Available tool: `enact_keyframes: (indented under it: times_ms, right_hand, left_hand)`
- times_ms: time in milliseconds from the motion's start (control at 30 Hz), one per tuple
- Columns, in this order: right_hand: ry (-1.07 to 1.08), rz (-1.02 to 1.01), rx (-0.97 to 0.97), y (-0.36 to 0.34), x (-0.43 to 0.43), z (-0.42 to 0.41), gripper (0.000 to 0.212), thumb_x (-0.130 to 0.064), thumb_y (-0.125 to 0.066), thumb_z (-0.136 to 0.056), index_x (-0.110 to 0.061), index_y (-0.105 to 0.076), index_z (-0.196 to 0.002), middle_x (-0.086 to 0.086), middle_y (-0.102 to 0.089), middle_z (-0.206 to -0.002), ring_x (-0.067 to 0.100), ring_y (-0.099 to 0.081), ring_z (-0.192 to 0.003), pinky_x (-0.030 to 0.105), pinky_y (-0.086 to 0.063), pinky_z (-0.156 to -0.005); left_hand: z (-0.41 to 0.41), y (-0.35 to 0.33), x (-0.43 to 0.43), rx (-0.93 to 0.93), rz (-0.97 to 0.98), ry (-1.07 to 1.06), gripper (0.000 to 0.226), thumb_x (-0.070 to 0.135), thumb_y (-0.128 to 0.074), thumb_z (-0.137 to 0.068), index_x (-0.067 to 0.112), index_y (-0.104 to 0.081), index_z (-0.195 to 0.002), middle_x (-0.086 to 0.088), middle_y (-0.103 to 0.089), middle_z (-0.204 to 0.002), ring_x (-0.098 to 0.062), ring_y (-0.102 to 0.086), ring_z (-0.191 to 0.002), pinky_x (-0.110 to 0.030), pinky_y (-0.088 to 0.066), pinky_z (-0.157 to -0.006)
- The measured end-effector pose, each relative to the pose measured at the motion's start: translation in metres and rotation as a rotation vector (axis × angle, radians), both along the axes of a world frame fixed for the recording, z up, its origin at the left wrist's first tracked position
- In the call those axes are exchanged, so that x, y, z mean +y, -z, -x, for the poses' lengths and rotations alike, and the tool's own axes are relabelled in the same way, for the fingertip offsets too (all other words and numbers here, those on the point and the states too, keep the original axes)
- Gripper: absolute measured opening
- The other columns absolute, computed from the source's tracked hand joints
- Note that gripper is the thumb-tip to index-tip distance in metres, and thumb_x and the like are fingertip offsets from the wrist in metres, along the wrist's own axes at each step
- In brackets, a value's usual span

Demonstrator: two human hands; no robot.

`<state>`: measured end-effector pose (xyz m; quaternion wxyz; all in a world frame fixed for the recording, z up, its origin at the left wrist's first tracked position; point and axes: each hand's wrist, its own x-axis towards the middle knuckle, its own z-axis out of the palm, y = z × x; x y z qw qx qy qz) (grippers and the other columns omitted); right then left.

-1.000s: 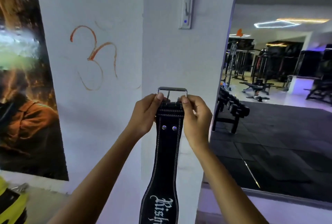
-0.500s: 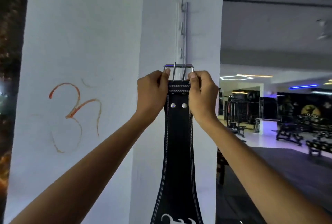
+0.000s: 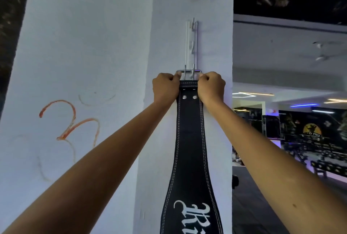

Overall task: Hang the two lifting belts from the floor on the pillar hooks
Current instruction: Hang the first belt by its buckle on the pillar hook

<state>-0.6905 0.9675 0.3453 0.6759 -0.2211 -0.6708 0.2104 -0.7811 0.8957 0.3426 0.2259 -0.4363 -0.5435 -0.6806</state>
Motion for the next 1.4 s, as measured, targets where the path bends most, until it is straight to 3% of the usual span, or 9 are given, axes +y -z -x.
enact_keyframes:
  times_ms: [133, 300, 400, 567, 800, 1000, 1067, 1267, 1400]
  right_hand:
    - [-0.073, 0.049, 0.084, 0.005, 0.0, -0.003, 0.031, -0.027, -0.05, -0.097, -0.011, -0.052, -0.07, 0.005, -0.055, -0.074, 0.028, -0.047, -0.073, 0.031, -0.036, -0.066]
    - [-0.15, 0.084, 0.076, 0.013, -0.006, -0.01, 0.045, -0.04, -0.056, -0.095, -0.013, -0.051, -0.06, -0.001, -0.049, -0.06, 0.028, -0.049, -0.072, 0.031, -0.04, -0.067]
    - [-0.254, 0.118, 0.087, 0.016, -0.003, -0.014, 0.035, -0.047, -0.064, -0.085, -0.017, -0.067, -0.068, 0.005, -0.07, -0.078, 0.034, -0.068, -0.087, 0.044, -0.058, -0.082]
    - [-0.401, 0.181, 0.114, 0.027, 0.0, -0.015, 0.03, -0.06, -0.07, -0.061, -0.032, -0.072, -0.07, 0.002, -0.077, -0.097, 0.029, -0.071, -0.097, 0.049, -0.057, -0.089]
    - [-0.426, 0.22, 0.059, 0.119, -0.01, -0.022, 0.035, -0.032, -0.074, -0.08, 0.003, -0.071, -0.083, 0.027, -0.072, -0.09, 0.045, -0.067, -0.093, 0.057, -0.055, -0.085]
    - [-0.564, 0.327, 0.073, 0.202, -0.014, -0.033, 0.004, -0.018, -0.074, -0.084, -0.018, -0.075, -0.08, 0.016, -0.077, -0.088, 0.036, -0.072, -0.092, 0.051, -0.057, -0.089]
    - [-0.594, 0.36, 0.092, 0.232, -0.015, -0.036, 0.003, -0.016, -0.075, -0.083, -0.013, -0.075, -0.082, 0.022, -0.076, -0.089, 0.039, -0.072, -0.09, 0.055, -0.057, -0.087]
    - [-0.626, 0.443, 0.081, 0.301, -0.021, -0.042, 0.007, -0.016, -0.076, -0.082, -0.015, -0.073, -0.076, 0.027, -0.074, -0.089, 0.025, -0.066, -0.075, 0.054, -0.057, -0.079]
    - [-0.621, 0.505, 0.047, 0.34, -0.027, -0.051, 0.006, -0.02, -0.076, -0.083, -0.017, -0.074, -0.078, 0.01, -0.077, -0.082, 0.022, -0.071, -0.076, 0.043, -0.059, -0.074]
  left_hand:
    - [0.002, 0.008, 0.001, -0.119, -0.037, 0.131, 0.059, 0.046, -0.064, -0.085, 0.016, -0.031, -0.046, -0.003, -0.034, -0.049, -0.02, -0.035, -0.051, -0.029, -0.034, -0.052]
    - [0.0, 0.02, -0.01, -0.331, -0.049, 0.45, 0.038, 0.043, -0.079, -0.073, 0.01, -0.061, -0.063, -0.011, -0.063, -0.074, -0.025, -0.062, -0.065, -0.031, -0.058, -0.062]
    - [-0.005, 0.027, -0.017, -0.348, -0.046, 0.549, 0.027, 0.039, -0.078, -0.075, 0.013, -0.073, -0.078, -0.006, -0.071, -0.08, -0.023, -0.069, -0.07, -0.027, -0.056, -0.06]
    - [-0.013, 0.036, -0.022, -0.356, -0.089, 0.558, 0.028, 0.032, -0.076, -0.079, 0.008, -0.075, -0.094, -0.009, -0.075, -0.089, -0.026, -0.072, -0.077, -0.029, -0.058, -0.062]
    - [-0.021, 0.103, -0.019, -0.331, 0.058, 0.491, 0.031, 0.029, -0.078, -0.078, -0.002, -0.073, -0.082, -0.017, -0.073, -0.079, -0.024, -0.071, -0.072, -0.036, -0.059, -0.068]
    - [-0.028, 0.185, -0.028, -0.38, 0.126, 0.523, 0.028, 0.025, -0.076, -0.08, -0.002, -0.073, -0.084, -0.021, -0.071, -0.081, -0.023, -0.068, -0.072, -0.044, -0.058, -0.072]
    - [-0.032, 0.214, -0.031, -0.432, 0.128, 0.521, 0.024, 0.023, -0.075, -0.081, 0.0, -0.074, -0.085, -0.015, -0.073, -0.078, -0.019, -0.07, -0.068, -0.034, -0.058, -0.065]
    - [-0.037, 0.281, -0.045, -0.576, 0.124, 0.526, 0.02, 0.021, -0.074, -0.081, 0.003, -0.072, -0.09, -0.015, -0.076, -0.082, -0.026, -0.073, -0.072, -0.035, -0.06, -0.067]
    - [-0.042, 0.32, -0.055, -0.651, 0.128, 0.512, 0.025, 0.018, -0.075, -0.08, 0.0, -0.071, -0.096, -0.014, -0.076, -0.087, -0.024, -0.073, -0.075, -0.031, -0.059, -0.065]
